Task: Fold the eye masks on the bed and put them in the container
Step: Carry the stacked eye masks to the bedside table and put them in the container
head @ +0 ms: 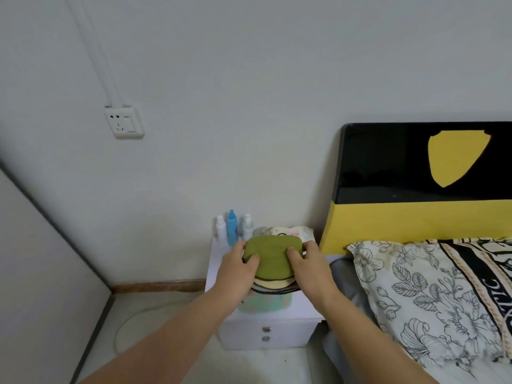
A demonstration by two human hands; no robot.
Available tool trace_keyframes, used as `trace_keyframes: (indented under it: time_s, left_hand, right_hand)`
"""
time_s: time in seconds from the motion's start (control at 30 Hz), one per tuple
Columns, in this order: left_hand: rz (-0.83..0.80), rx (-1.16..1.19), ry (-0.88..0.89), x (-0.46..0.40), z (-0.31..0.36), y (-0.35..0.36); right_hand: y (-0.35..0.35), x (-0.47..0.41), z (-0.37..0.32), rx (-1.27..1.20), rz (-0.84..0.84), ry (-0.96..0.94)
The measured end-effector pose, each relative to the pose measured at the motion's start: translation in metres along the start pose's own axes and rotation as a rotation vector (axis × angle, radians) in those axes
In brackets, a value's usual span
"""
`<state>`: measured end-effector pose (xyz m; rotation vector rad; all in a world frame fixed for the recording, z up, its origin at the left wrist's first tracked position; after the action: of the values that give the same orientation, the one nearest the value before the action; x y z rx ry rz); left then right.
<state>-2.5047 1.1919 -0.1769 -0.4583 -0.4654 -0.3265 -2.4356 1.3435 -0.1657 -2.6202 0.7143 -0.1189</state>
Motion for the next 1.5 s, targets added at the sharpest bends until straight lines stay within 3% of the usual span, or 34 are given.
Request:
trace_keyframes:
  time_s: [0.57,0.87,1.5]
  left_hand:
    - [0.120,-0.055,-0.058,-0.159,0.017,0.050]
    - [0.137,-0.077,-0.169,-0.204,-0.033,0.064]
    - [0.154,-0.281,-0.313,-0.284,-0.152,0.118]
  right_hand:
    - [0.032,-0.152,0.091,0.016,-0.128,0.090]
    - [0.076,-0.169,0.153,0.020,-0.225,0.163]
    - [0.167,-0.162,0.287,0.113,-0.197,0.472]
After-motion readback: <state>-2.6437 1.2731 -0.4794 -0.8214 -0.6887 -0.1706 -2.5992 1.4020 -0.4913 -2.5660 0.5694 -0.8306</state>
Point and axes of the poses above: each hand's wrist, its own x-axis away from the middle knuckle, its own y-axis out of the palm, z = x × y, the point moved 9 cm from there along -x, towards the middle knuckle, and after that the axes turned 14 degrees about -y, right-handed, at the moved point
